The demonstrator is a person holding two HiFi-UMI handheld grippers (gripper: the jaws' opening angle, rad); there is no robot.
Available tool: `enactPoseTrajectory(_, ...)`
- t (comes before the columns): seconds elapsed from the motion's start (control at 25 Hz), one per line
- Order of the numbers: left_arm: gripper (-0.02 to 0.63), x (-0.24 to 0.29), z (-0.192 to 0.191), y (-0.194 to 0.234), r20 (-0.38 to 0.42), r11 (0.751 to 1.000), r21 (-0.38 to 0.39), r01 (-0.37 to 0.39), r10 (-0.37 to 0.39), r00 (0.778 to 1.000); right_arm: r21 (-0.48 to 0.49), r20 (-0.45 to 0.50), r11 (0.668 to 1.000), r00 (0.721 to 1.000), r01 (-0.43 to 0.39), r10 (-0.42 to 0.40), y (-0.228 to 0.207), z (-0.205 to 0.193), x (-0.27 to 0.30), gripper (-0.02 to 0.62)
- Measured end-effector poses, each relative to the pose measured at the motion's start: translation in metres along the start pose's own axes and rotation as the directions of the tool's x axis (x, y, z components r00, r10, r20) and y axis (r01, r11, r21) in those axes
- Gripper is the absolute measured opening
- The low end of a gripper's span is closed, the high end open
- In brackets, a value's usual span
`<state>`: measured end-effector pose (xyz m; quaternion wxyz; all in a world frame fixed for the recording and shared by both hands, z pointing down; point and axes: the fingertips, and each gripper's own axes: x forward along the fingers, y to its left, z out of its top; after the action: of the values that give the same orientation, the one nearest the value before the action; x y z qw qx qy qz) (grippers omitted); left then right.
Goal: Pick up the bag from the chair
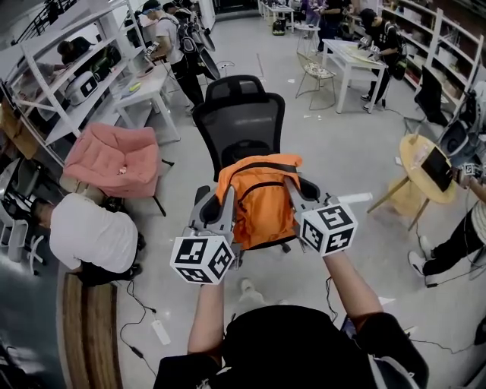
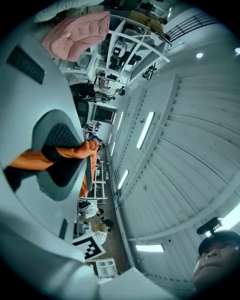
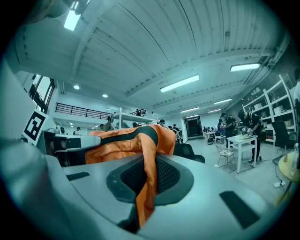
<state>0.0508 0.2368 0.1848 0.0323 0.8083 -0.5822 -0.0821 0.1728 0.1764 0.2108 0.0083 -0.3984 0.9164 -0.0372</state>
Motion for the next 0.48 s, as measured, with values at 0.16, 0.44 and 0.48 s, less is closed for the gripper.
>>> enactPoseTrajectory(0.16,0.049,-0.0046,0.0047,-0.0018,0.002,1.000,0.004,0.002,-0.002,1.000,-0.007,0.003,1.000,1.000,0.002,-0.002,0.0043,0.0034,-0.0035,0.009)
enactPoseTrajectory(0.44,0.049,-0.0099,0.0060,-0.0055,0.007,1.000,0.009,0.000,0.000,1.000,-0.009,0.013,1.000,1.000,-0.002,0.002,0.0064,0.0045,-0.0085,0.009)
enactPoseTrajectory(0.48,0.049,-0.0098,0.0058,-0.0048,0.008,1.000,0.010,0.000,0.000,1.000,-0.009,0.013,1.000,1.000,-0.003,0.003,0.0065,0.0038,-0.0078,0.009)
